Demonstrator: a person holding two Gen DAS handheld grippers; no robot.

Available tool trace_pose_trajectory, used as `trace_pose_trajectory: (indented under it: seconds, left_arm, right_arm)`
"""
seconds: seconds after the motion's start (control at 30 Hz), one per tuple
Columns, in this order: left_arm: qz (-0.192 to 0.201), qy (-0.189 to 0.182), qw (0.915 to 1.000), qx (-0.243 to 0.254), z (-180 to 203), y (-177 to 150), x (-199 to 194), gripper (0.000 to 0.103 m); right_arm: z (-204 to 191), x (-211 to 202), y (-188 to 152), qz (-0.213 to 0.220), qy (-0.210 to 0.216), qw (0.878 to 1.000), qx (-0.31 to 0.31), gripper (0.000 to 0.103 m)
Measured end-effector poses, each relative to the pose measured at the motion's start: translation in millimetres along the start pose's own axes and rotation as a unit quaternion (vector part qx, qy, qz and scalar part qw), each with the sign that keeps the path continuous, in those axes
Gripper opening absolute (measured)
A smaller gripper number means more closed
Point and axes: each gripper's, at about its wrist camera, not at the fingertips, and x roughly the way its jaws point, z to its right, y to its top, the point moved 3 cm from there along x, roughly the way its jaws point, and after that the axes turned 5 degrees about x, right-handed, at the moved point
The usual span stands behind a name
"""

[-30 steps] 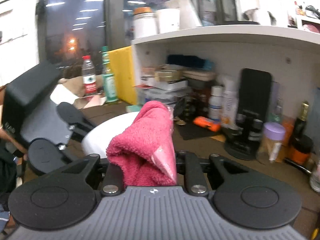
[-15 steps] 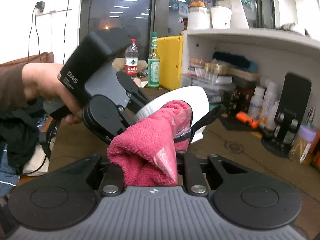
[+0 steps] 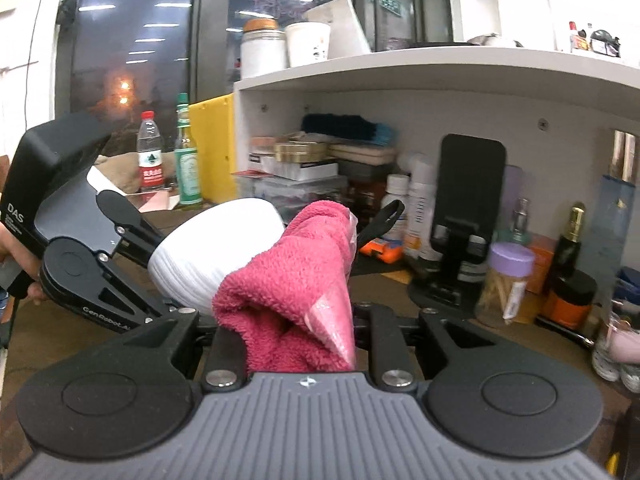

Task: Clean bowl

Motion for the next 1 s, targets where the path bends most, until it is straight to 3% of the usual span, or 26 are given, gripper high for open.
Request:
trace_pose_trajectory:
  seconds: [0.1,0.23,0.43,0.53,0.63,0.77,0.87,0.93,0.97,1.0]
  left_arm:
    - [0.007,-0.032,0.9994,-0.003,9,-1,-8,0.017]
    - [0.005,-0.033,0.9994,0.000,20,-9,-16,0.017]
    - [-0.008,-0.038,0.9991,0.016,30,-19,-24,0.019]
    - [-0.006,-0.031,0.9994,0.015,27,-16,-26,0.019]
    - [0.003,-0.013,0.9997,0.018,22,-7,-28,0.021]
    - [0.010,0.022,0.9992,0.034,17,1,-24,0.037]
    - [0.011,0.041,0.9982,0.042,12,4,-15,0.048]
    - [0.017,0.022,0.9993,0.025,6,3,-10,0.042]
    - [0.016,0.009,0.9997,0.018,5,3,-10,0.026]
    - [0.008,-0.011,0.9998,0.017,8,1,-8,0.019]
  right_arm:
    - [-4,-5,1,0.002,0.012,1.000,-0.015,0.023]
    - [-25,-9,2,-0.005,0.033,0.998,-0.056,0.023]
    - [-88,-55,-23,-0.035,0.156,0.977,-0.139,0.023]
    - [-84,-52,-18,-0.034,0.123,0.982,-0.142,0.023]
    - [-62,-33,-3,-0.023,0.057,0.991,-0.118,0.023]
    - [-26,-5,13,-0.011,0.001,0.998,-0.057,0.023]
    - [-5,6,7,-0.016,-0.014,1.000,-0.019,0.023]
    - [2,8,2,-0.019,-0.023,0.999,-0.015,0.023]
    - [3,7,1,-0.018,-0.025,0.999,-0.017,0.023]
    - [5,5,1,-0.016,-0.026,0.999,-0.020,0.023]
